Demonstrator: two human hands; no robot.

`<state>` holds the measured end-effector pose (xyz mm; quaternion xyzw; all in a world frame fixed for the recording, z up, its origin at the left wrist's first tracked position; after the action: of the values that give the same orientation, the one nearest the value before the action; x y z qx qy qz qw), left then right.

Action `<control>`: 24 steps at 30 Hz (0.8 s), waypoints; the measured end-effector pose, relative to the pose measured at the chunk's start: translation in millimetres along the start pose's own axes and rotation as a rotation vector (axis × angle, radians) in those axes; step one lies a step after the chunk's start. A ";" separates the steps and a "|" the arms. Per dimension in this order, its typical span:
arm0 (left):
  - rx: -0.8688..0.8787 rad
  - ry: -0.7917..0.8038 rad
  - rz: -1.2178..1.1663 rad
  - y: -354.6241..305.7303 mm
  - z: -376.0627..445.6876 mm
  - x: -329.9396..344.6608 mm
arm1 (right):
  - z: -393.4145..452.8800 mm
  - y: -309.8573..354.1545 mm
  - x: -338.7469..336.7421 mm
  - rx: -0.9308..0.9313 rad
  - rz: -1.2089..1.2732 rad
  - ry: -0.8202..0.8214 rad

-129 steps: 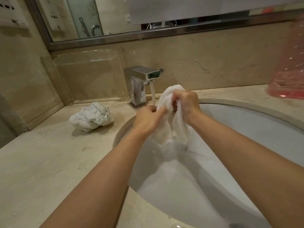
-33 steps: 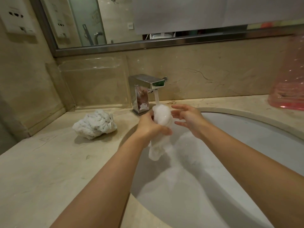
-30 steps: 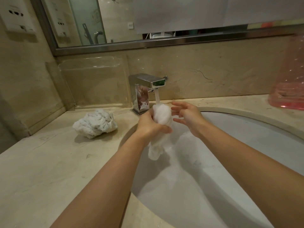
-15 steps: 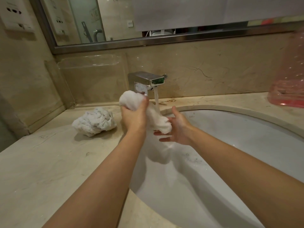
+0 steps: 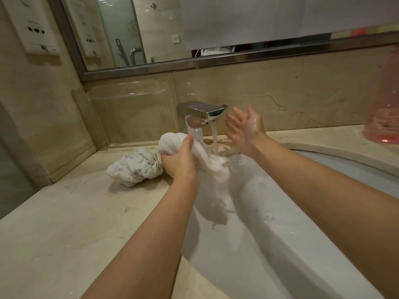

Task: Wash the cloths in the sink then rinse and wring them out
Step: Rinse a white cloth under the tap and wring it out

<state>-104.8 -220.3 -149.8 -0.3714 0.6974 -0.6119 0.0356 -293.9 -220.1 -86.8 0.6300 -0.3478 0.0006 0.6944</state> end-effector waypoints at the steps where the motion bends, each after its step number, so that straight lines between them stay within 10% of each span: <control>1: 0.007 0.004 0.001 -0.5 -0.1 0.6 | 1.2 4.2 3.0 -0.009 -0.020 -0.002; 13: -0.012 0.094 0.050 -5.9 -2.7 4.1 | -31.4 -0.9 -1.0 -0.112 -0.362 0.099; 19: -0.014 0.424 0.181 -2.3 -30.8 27.3 | -72.4 -69.6 -58.8 0.273 -0.495 0.314; 24: -0.017 0.846 0.259 8.6 -77.6 46.1 | -77.7 -67.3 -68.2 0.239 -0.493 0.324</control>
<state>-181.3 -182.2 -119.4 0.0021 0.6964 -0.6947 -0.1799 -278.6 -136.2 -176.0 0.7642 -0.0667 -0.0265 0.6409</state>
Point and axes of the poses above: each hand's wrist, its own z-axis towards the middle knuckle, its own x-axis out of the palm, y = z × x, the point moved 9 cm from there along z, towards the middle knuckle, and after that the axes turned 15 degrees about -y, right-handed, at the moved point
